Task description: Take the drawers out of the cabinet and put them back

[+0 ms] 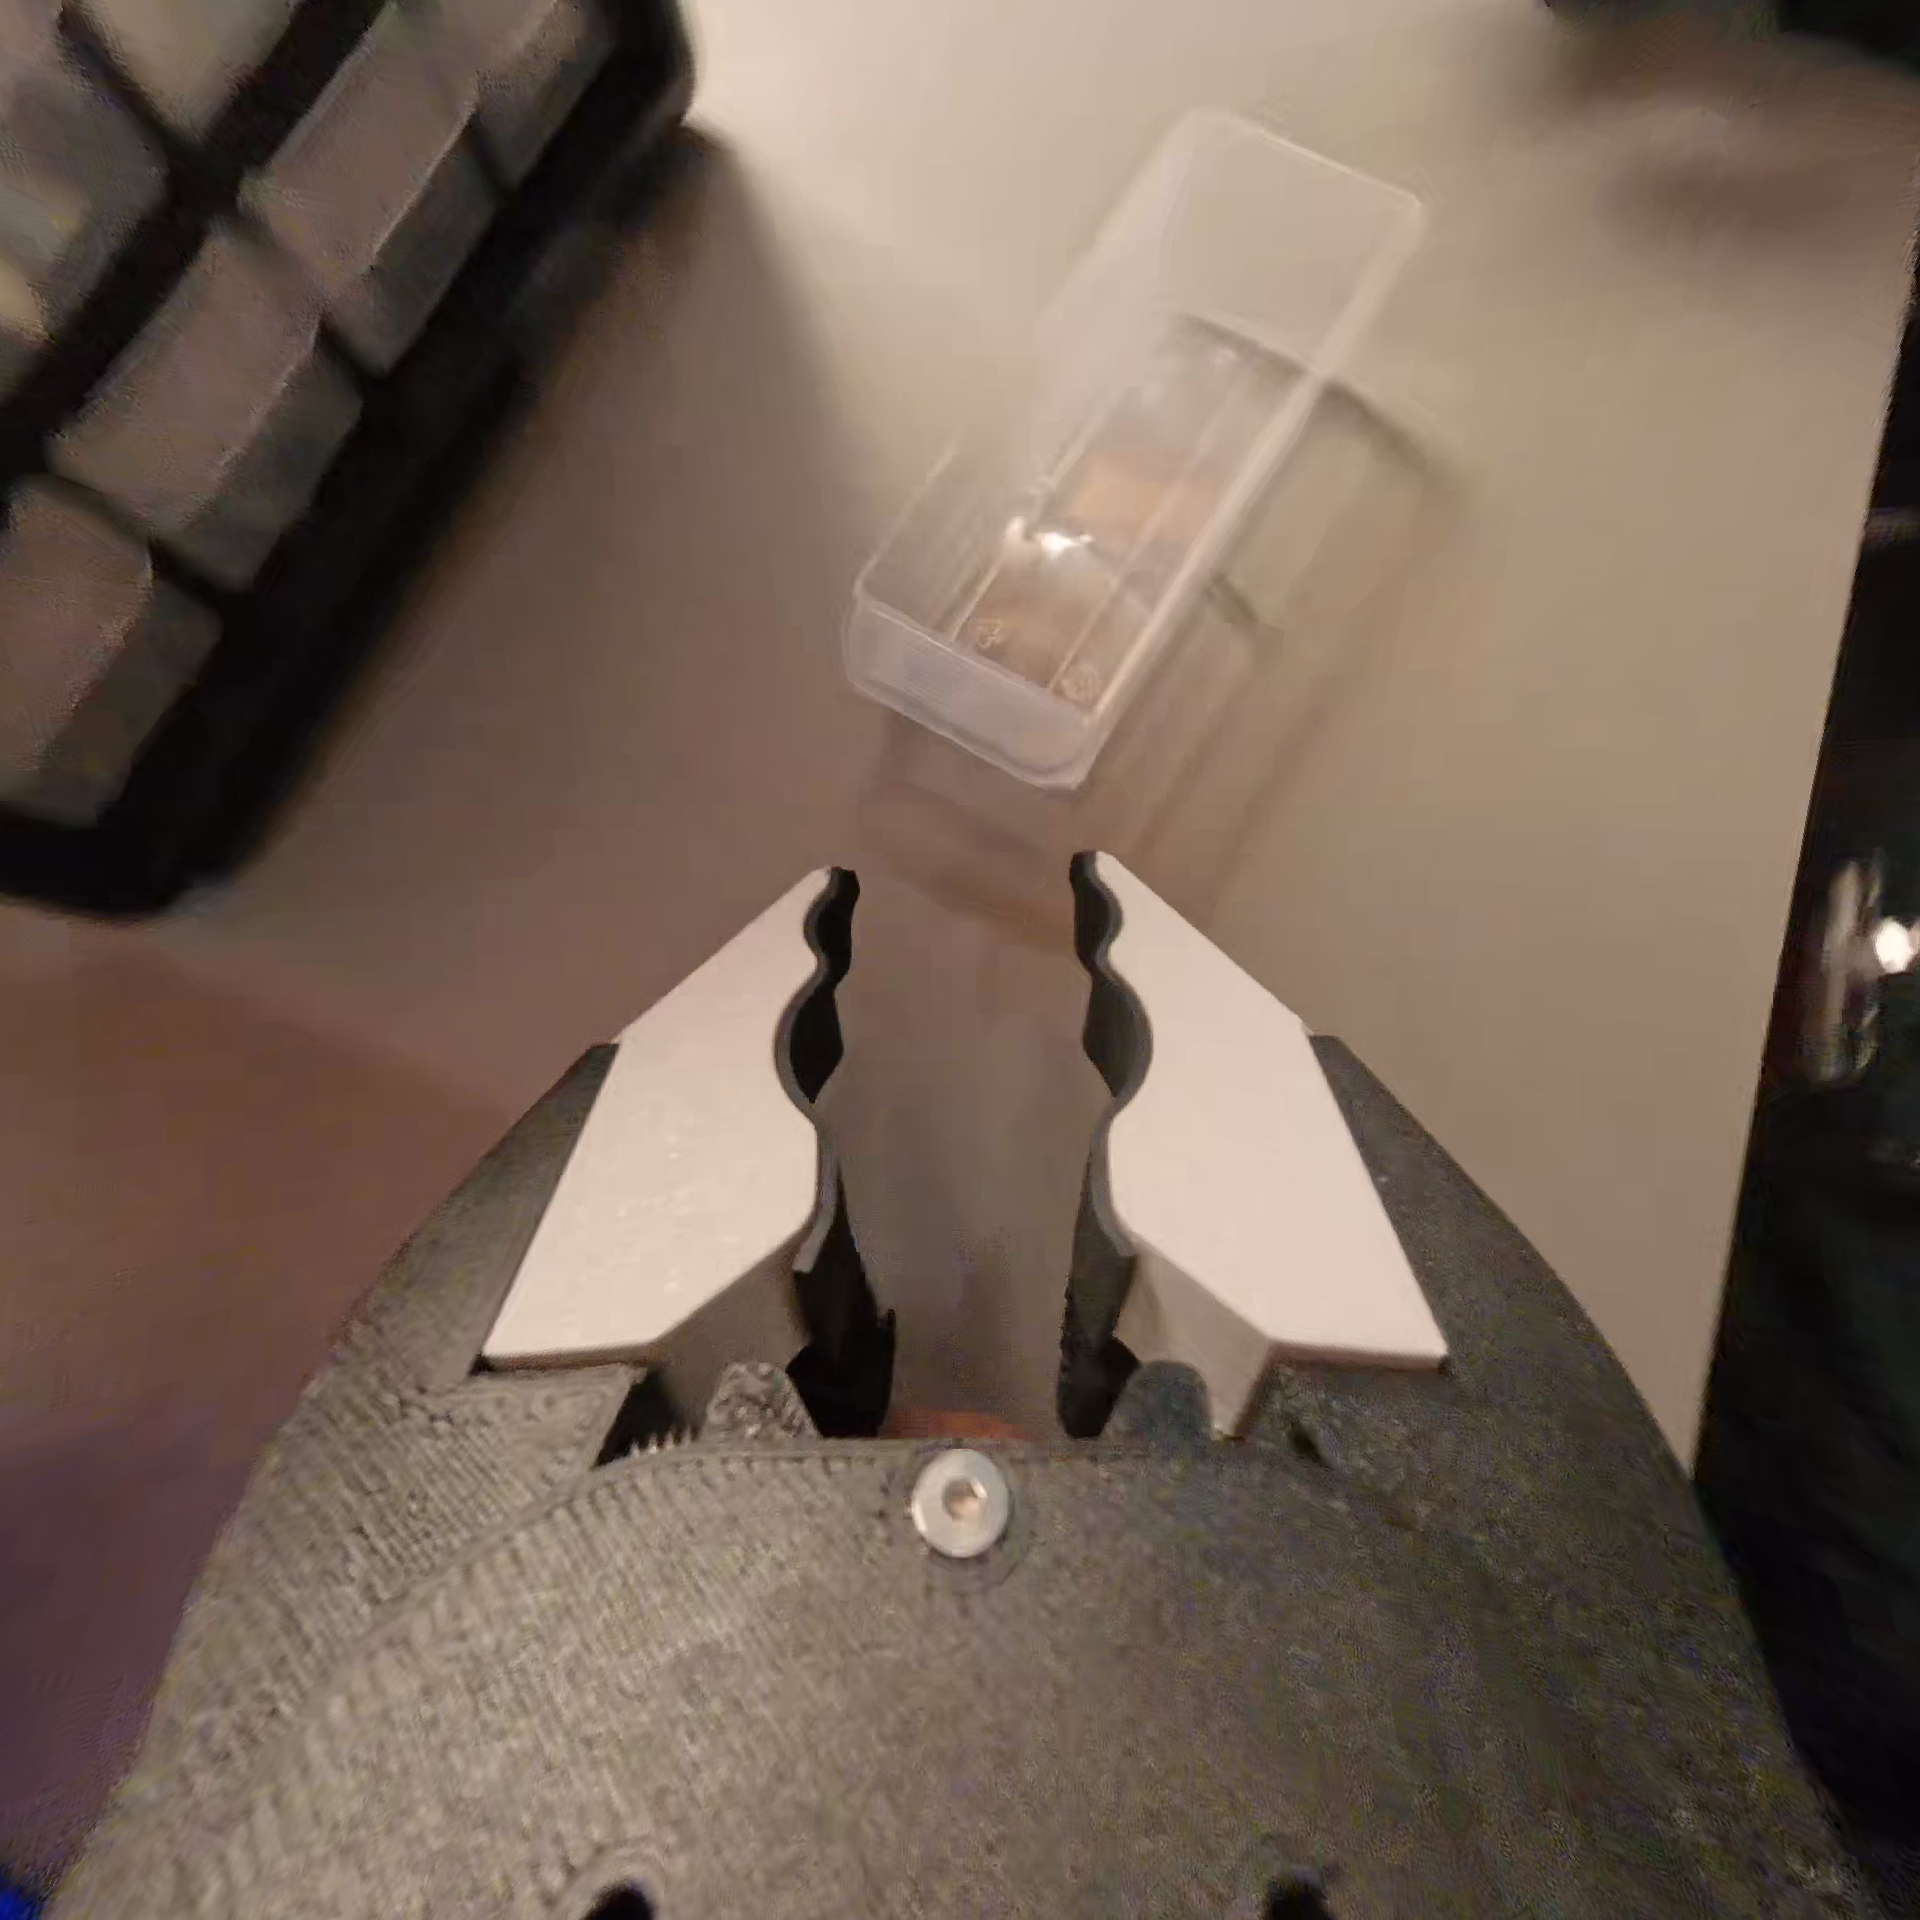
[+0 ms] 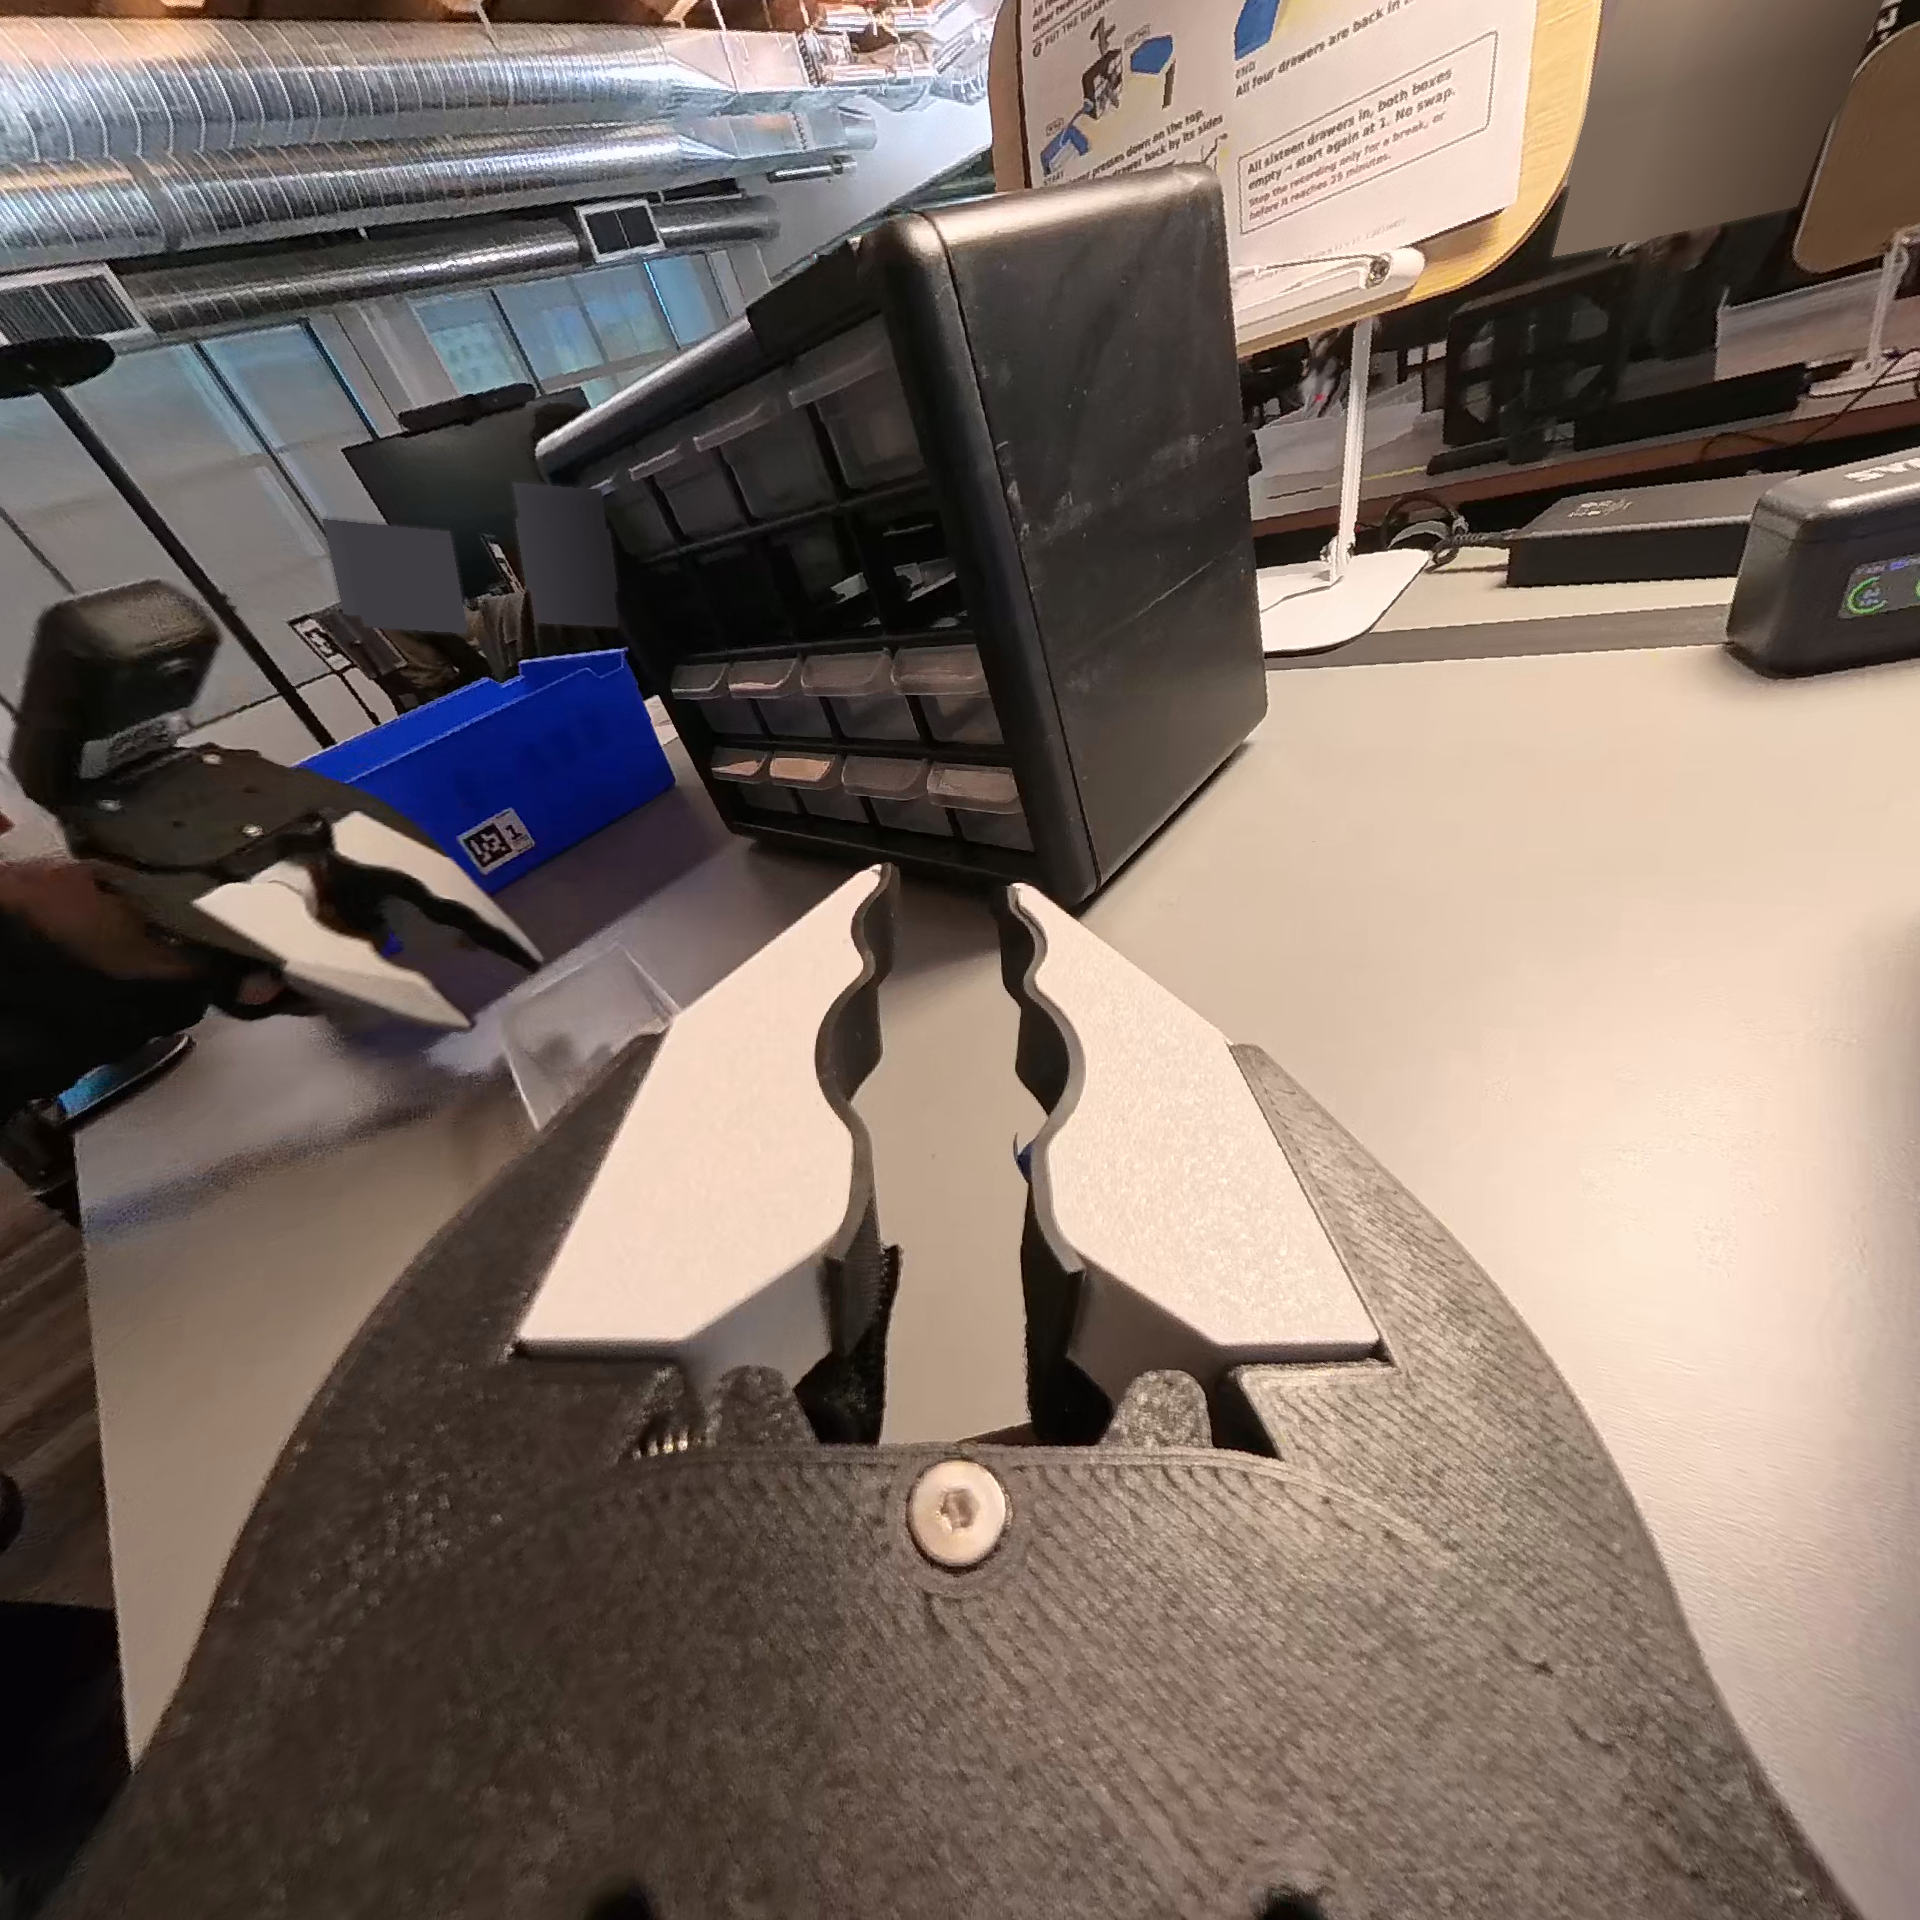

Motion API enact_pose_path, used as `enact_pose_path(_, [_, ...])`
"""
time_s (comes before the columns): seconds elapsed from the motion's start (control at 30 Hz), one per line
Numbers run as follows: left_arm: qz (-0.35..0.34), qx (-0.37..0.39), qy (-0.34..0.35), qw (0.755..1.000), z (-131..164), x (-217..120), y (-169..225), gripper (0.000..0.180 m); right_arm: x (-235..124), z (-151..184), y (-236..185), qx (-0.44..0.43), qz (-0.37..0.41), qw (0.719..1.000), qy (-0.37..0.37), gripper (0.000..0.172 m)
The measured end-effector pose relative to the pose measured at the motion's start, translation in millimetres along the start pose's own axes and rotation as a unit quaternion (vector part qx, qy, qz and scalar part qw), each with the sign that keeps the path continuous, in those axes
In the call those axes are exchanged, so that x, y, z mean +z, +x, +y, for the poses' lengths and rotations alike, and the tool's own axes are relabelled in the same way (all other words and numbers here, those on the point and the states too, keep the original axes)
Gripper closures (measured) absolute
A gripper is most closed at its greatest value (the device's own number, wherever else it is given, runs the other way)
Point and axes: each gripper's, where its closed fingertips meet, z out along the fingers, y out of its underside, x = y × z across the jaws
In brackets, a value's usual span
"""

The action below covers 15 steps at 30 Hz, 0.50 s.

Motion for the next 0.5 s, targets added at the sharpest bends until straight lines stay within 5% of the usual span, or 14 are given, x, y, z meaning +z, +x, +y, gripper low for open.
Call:
enact_pose_path(0.17, [0.013, 0.159, 0.044, 0.986, -15, -2, 10, 0.119, 2, 0, -1, 0.010, -0.011, 1.000, 0.000, 0.152])
enact_pose_path(0.5, [0.009, 0.427, 0.028, 0.904, -32, 29, 17, 0.116, 1, -2, 1, 0.036, -0.023, 0.999, 0.007, 0.152])
